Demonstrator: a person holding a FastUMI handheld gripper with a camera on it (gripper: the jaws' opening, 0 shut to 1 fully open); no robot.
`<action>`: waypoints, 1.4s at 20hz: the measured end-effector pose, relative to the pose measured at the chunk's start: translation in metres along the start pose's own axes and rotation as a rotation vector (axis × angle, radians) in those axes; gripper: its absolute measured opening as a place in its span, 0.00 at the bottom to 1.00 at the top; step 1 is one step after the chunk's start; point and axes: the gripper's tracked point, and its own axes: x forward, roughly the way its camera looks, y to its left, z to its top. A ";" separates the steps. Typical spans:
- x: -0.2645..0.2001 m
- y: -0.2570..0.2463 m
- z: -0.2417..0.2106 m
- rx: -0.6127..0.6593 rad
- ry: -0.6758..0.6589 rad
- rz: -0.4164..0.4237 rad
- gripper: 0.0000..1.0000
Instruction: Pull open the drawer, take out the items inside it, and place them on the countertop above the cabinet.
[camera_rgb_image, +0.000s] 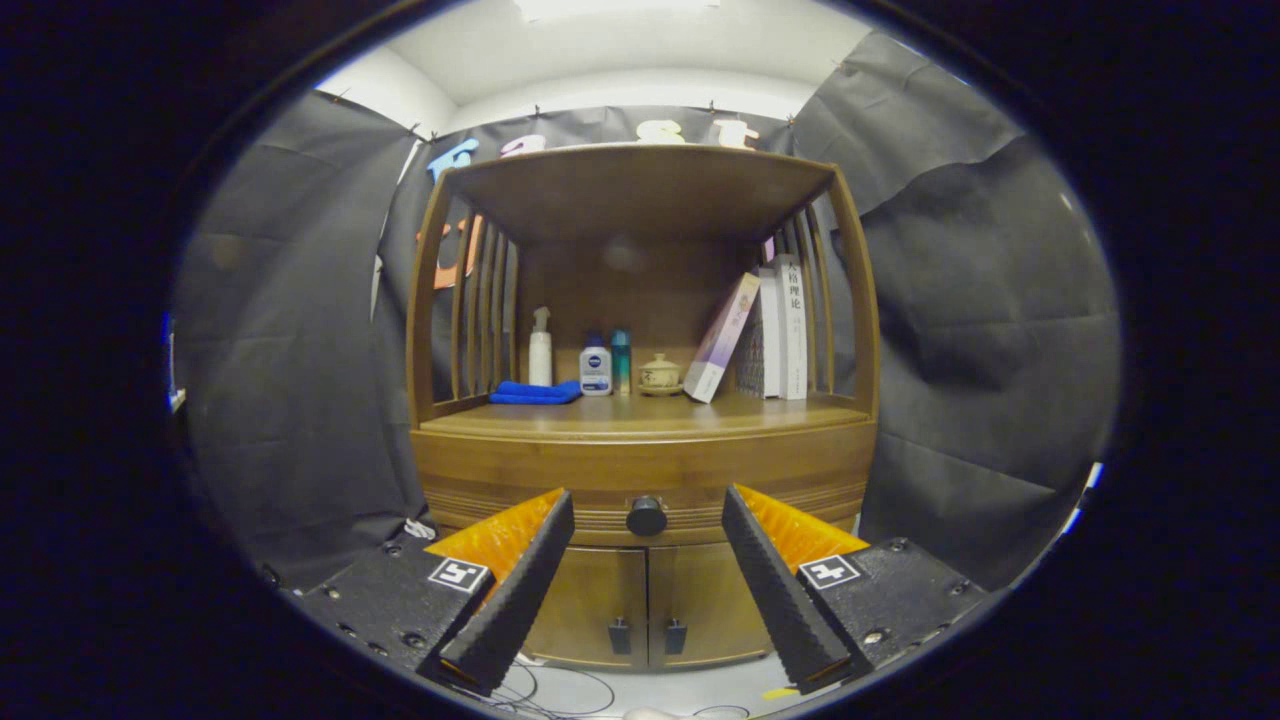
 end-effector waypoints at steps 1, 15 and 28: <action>0.011 -0.001 -0.005 -0.002 0.007 -0.002 0.98; 0.130 -0.006 -0.069 0.026 0.137 0.007 0.91; 0.145 -0.008 -0.073 0.039 0.183 -0.007 0.42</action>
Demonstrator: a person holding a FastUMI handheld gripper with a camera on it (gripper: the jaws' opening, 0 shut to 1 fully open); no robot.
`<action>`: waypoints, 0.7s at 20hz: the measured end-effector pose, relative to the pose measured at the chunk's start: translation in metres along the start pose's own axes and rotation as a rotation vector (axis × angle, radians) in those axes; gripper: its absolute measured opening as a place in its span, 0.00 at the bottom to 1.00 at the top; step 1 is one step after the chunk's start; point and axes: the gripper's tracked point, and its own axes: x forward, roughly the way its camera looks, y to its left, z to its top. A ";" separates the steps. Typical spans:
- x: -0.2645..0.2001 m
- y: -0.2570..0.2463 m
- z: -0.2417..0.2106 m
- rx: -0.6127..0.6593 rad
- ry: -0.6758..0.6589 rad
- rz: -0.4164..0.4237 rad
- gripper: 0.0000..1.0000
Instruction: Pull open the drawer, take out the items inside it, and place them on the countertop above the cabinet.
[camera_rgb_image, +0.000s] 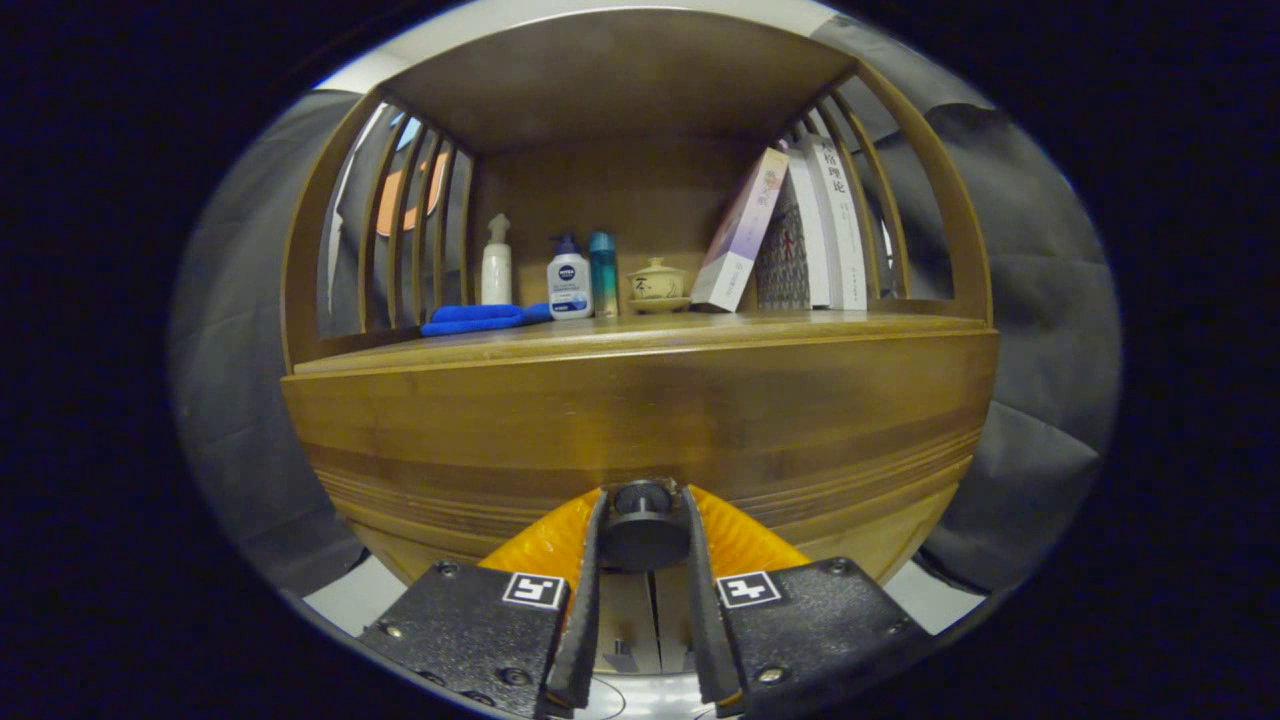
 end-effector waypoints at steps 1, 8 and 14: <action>0.000 0.001 -0.001 0.002 0.012 0.002 0.41; -0.023 -0.001 -0.006 0.006 0.056 -0.005 0.35; -0.069 -0.004 -0.018 0.000 0.047 -0.002 0.35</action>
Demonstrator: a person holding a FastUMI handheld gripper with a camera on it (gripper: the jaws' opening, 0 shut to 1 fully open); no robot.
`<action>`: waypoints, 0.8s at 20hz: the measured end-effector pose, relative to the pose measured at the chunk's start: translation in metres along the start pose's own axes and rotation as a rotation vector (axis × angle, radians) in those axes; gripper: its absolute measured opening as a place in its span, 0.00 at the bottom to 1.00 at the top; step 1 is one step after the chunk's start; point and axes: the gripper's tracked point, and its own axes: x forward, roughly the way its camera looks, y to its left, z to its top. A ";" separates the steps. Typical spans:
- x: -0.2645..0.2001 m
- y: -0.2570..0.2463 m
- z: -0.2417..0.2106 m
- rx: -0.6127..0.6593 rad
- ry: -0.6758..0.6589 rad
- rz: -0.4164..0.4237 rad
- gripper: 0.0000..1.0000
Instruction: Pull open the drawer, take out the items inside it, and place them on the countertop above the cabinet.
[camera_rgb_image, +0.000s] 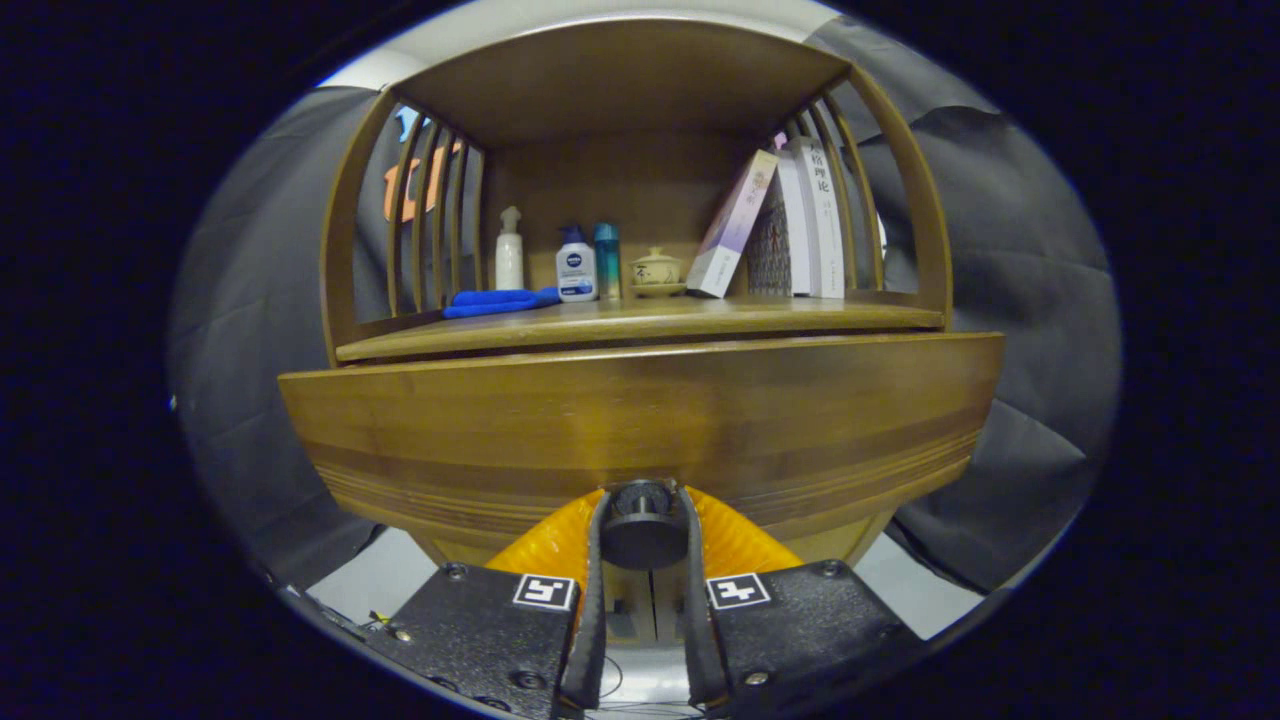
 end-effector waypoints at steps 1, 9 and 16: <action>-0.008 0.000 -0.003 0.001 -0.004 -0.001 0.35; -0.062 -0.006 -0.021 0.002 -0.009 0.004 0.35; -0.098 -0.007 -0.036 0.017 0.003 0.010 0.35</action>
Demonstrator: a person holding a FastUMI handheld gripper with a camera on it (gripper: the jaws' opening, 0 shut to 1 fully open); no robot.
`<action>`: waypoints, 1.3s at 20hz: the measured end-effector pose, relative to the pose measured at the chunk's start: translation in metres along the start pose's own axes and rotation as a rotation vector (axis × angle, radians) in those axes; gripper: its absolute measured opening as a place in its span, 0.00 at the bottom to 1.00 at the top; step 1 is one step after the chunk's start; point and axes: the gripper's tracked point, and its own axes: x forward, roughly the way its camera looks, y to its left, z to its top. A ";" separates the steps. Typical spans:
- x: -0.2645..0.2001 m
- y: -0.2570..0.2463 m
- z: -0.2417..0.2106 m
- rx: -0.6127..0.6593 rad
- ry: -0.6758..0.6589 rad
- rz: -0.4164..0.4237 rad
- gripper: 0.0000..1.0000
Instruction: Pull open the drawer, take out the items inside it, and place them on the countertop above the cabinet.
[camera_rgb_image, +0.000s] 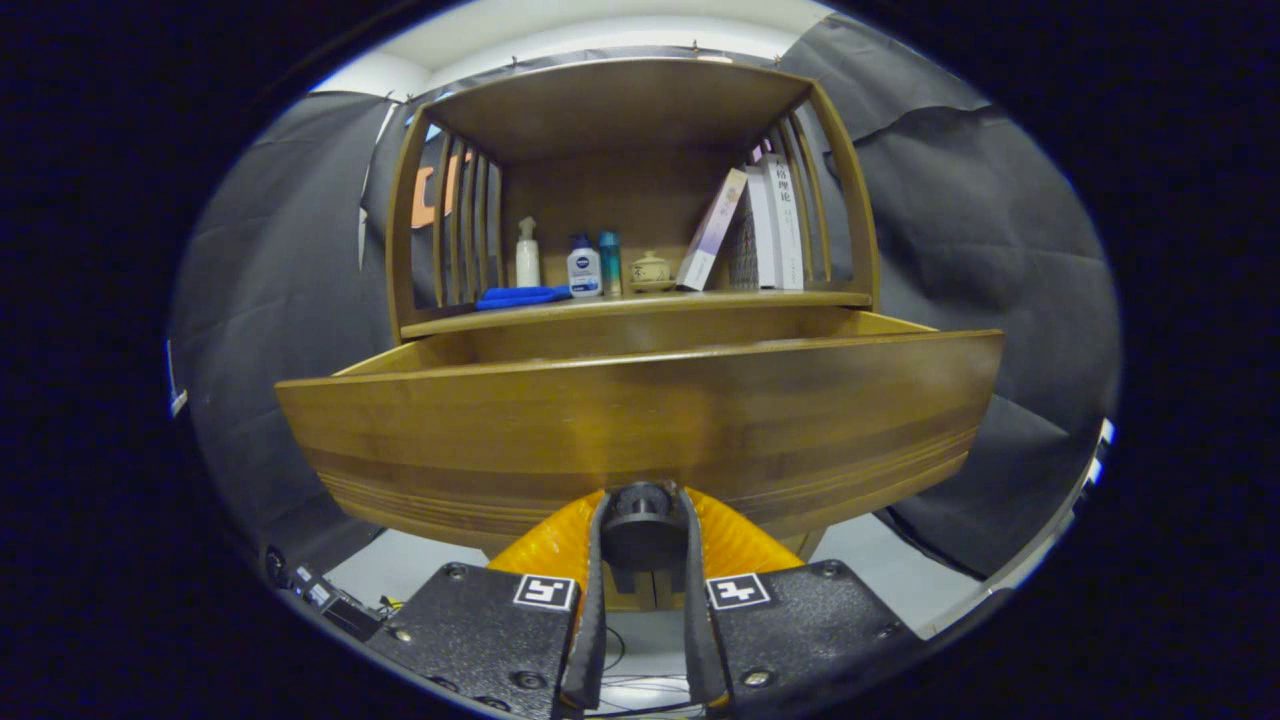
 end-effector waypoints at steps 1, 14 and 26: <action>-0.005 0.002 -0.002 0.003 0.001 0.004 0.35; -0.029 0.004 -0.014 0.000 0.034 0.013 0.35; -0.067 -0.028 0.171 0.047 -0.061 -0.007 1.00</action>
